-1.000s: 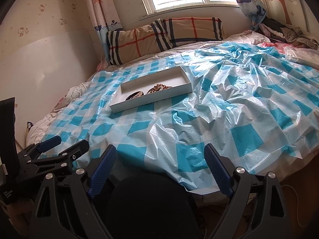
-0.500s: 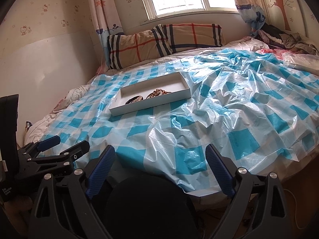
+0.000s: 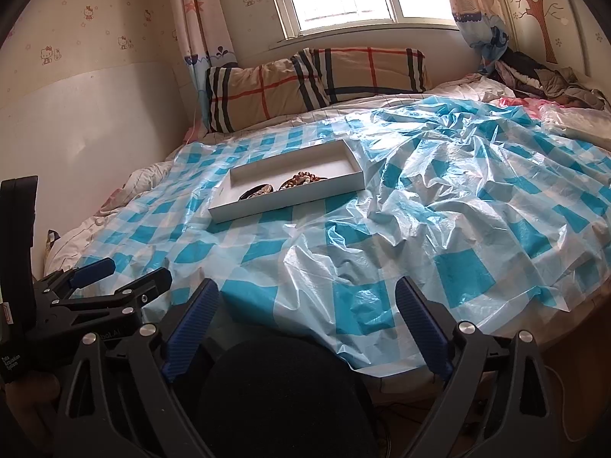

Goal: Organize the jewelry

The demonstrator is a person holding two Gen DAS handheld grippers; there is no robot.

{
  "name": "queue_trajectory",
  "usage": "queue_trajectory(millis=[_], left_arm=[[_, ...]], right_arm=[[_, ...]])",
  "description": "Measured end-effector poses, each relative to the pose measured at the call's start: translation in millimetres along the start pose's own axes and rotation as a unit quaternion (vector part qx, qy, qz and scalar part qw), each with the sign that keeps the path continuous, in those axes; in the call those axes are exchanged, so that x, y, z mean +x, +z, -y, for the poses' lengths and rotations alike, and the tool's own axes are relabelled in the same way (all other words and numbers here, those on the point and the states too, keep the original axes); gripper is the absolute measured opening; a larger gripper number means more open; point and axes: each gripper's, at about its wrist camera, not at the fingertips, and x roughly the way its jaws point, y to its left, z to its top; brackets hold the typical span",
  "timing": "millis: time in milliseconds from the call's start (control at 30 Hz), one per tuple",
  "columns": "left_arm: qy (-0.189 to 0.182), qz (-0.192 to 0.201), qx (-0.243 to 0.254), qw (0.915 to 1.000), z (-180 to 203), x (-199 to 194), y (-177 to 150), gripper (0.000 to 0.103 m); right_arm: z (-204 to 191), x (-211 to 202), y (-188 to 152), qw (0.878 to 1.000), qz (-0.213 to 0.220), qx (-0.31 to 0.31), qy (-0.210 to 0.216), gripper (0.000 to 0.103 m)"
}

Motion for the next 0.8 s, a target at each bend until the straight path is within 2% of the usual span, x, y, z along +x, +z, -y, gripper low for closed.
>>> queue_trajectory(millis=[800], left_arm=[[0.001,0.001,0.001,1.0000,1.0,0.1,1.4,0.095]], right_arm=[[-1.6,0.6,-0.4,1.000,-0.001,-0.001,-0.002,0.091]])
